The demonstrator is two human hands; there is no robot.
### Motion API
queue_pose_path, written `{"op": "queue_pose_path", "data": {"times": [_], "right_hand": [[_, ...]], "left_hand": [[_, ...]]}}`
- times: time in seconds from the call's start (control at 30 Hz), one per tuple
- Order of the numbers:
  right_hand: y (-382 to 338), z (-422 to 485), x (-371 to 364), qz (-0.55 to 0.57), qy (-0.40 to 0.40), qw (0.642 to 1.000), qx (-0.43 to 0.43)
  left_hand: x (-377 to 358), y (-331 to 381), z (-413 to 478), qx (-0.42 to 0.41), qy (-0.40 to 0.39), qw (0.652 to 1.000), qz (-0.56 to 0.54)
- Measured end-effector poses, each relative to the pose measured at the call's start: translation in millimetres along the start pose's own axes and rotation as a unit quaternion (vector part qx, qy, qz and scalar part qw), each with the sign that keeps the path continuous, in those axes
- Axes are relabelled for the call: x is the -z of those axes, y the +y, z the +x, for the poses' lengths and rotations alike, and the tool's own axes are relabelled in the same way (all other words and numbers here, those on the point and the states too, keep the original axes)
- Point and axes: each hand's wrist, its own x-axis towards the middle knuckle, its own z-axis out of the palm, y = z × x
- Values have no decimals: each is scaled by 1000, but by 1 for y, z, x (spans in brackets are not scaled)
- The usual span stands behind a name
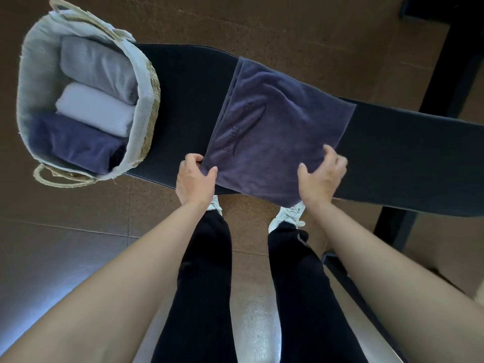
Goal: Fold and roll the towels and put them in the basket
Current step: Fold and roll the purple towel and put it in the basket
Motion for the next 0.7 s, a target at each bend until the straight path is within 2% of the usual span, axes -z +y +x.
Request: {"op": "queue_pose_path", "data": {"times": [0.1, 0.17, 0.23, 0.37, 0.53, 0.7], "right_hand": [[32, -19, 3, 85, -7, 973, -215], [43, -27, 1, 196, -26, 923, -330], [47, -29, -3, 290, -49, 876, -383], [52, -23, -13, 365, -85, 819, -435], [54, -34, -13, 392, -186, 795, -424], [67, -43, -6, 346, -274, 824, -355]], "left_hand": [[-2, 3, 3, 42, -11, 999, -14], [-2, 6, 6, 57, -36, 998, -16], [0, 8, 8, 55, -54, 996, -34], [4, 7, 4, 56, -43, 995, -71], [5, -5, 0, 66, -71, 983, -156], [9, -9, -6, 87, -70, 972, -206]]}}
